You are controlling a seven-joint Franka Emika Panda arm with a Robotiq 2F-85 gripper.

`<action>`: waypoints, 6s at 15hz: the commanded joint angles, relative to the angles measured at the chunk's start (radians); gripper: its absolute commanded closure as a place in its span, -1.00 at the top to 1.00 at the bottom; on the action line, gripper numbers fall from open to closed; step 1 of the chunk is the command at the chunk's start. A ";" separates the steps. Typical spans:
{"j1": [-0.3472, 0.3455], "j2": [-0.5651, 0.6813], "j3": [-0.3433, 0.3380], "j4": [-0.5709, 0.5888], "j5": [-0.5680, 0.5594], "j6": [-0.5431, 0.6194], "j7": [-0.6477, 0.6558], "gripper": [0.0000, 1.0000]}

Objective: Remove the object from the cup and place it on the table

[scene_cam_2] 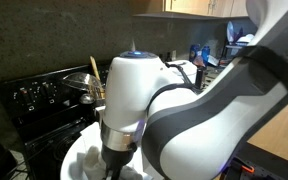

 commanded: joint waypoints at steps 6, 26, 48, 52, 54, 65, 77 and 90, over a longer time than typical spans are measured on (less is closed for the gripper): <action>-0.021 -0.021 -0.071 0.011 -0.412 -0.290 0.161 -0.94; -0.086 -0.529 -0.214 -0.015 0.012 -0.311 -0.098 -0.94; -0.242 -0.692 -0.360 -0.324 -0.117 -0.520 -0.172 -0.94; -0.256 -0.550 -0.342 -0.376 -0.174 -0.294 -0.163 -0.94; -0.262 -0.491 -0.338 -0.396 -0.195 -0.189 -0.157 -0.94; -0.305 -0.402 -0.342 -0.352 -0.225 -0.132 -0.159 0.88; -0.244 -0.574 -0.339 -0.111 -0.185 -0.489 -0.211 1.00; -0.245 -0.596 -0.334 -0.061 -0.185 -0.488 -0.186 1.00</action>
